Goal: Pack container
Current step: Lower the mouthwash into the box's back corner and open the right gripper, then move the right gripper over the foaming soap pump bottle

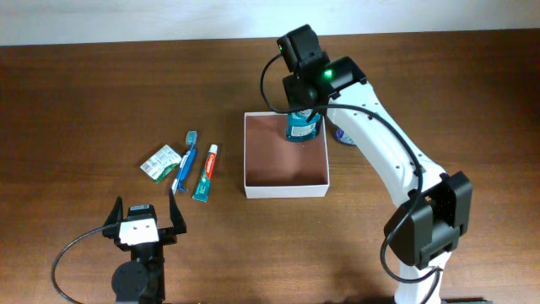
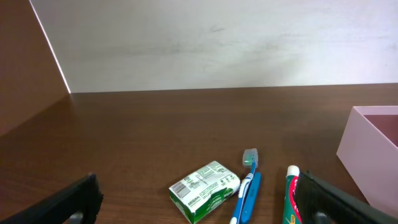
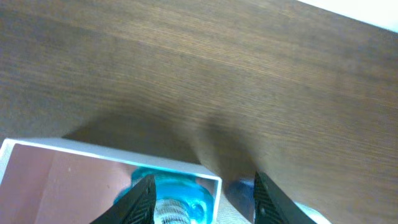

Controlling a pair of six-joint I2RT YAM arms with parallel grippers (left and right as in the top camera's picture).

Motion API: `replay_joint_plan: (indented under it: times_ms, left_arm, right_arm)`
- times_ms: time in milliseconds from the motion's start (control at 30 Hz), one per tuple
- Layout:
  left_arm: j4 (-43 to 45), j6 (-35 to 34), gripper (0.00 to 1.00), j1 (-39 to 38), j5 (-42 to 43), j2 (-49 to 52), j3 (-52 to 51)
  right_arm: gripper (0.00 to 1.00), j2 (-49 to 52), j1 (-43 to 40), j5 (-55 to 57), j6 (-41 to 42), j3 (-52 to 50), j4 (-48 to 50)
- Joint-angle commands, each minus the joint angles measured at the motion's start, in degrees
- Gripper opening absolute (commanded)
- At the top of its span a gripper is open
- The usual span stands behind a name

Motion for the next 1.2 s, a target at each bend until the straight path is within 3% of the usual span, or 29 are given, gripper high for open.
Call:
replay_joint_plan:
  times_ms: [0, 200, 367, 533, 667, 900, 1167]
  left_arm:
    - [0.0, 1.1, 0.99, 0.3, 0.0, -0.5, -0.3]
    - [0.0, 1.1, 0.99, 0.3, 0.0, -0.5, -0.3]
    - [0.0, 1.1, 0.99, 0.3, 0.0, -0.5, -0.3]
    - [0.0, 1.1, 0.99, 0.3, 0.0, -0.5, -0.3]
    - [0.0, 1.1, 0.99, 0.3, 0.0, -0.5, -0.3]
    - [0.0, 1.1, 0.99, 0.3, 0.0, -0.5, -0.3]
    - [0.0, 1.1, 0.99, 0.3, 0.0, -0.5, -0.3]
  right_arm:
    - [0.44, -2.3, -1.0, 2.6, -0.8, 5.8, -2.8]
    - [0.44, -3.4, -5.6, 2.6, 0.7, 13.8, -10.2]
    - [0.51, -4.0, -12.5, 1.0, 2.0, 16.6, -15.5]
    - [0.57, -3.8, -18.6, -9.4, 1.7, 15.8, -20.4]
    - [0.58, -3.8, -21.4, -16.2, -3.9, 14.8, -22.5]
    - [0.66, -3.7, -21.7, -17.7, -24.3, 14.8, -29.2]
    - [0.66, -3.7, -21.7, -27.9, -25.5, 14.8, -30.7]
